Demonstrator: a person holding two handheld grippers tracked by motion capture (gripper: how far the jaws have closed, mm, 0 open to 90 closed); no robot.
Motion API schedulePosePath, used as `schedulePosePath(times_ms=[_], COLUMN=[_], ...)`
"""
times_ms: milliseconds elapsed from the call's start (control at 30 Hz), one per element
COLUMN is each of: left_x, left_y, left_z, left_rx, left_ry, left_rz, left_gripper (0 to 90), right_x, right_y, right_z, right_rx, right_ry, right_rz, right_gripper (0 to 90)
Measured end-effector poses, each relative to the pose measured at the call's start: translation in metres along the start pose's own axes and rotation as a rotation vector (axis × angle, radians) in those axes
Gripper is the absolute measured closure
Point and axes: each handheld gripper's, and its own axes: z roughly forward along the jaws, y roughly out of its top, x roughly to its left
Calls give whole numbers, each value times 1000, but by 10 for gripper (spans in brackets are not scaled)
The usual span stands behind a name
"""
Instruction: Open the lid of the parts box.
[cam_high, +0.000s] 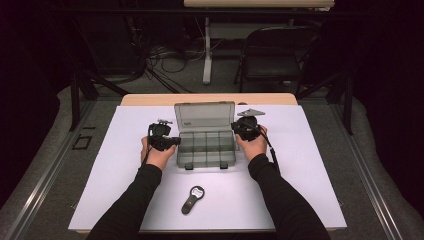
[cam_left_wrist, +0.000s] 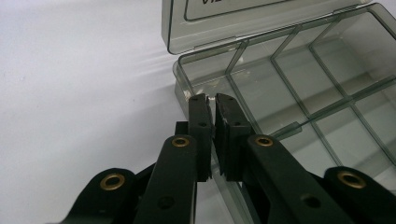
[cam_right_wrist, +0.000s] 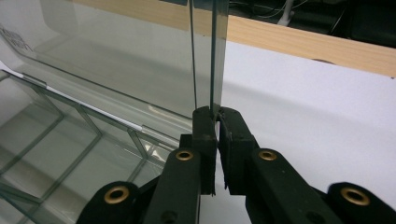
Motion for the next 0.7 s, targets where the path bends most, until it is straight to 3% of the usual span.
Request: schedulePosePath(times_ms=[100,433,700], left_x=[0,1,1], left_y=[0,0,0], left_z=[0,0,0], left_rx=[1,2,-1], left_ry=[-2,-6,-6], left_rz=[1,0,0], left_gripper=[855,855,854], right_x=[-2,-5,-6], right_y=[1,5,7], right_z=[1,5,8], right_rx=[0,25,40], right_ry=[14,14,18], right_rz=[34,60,117], right_gripper=[858,860,865])
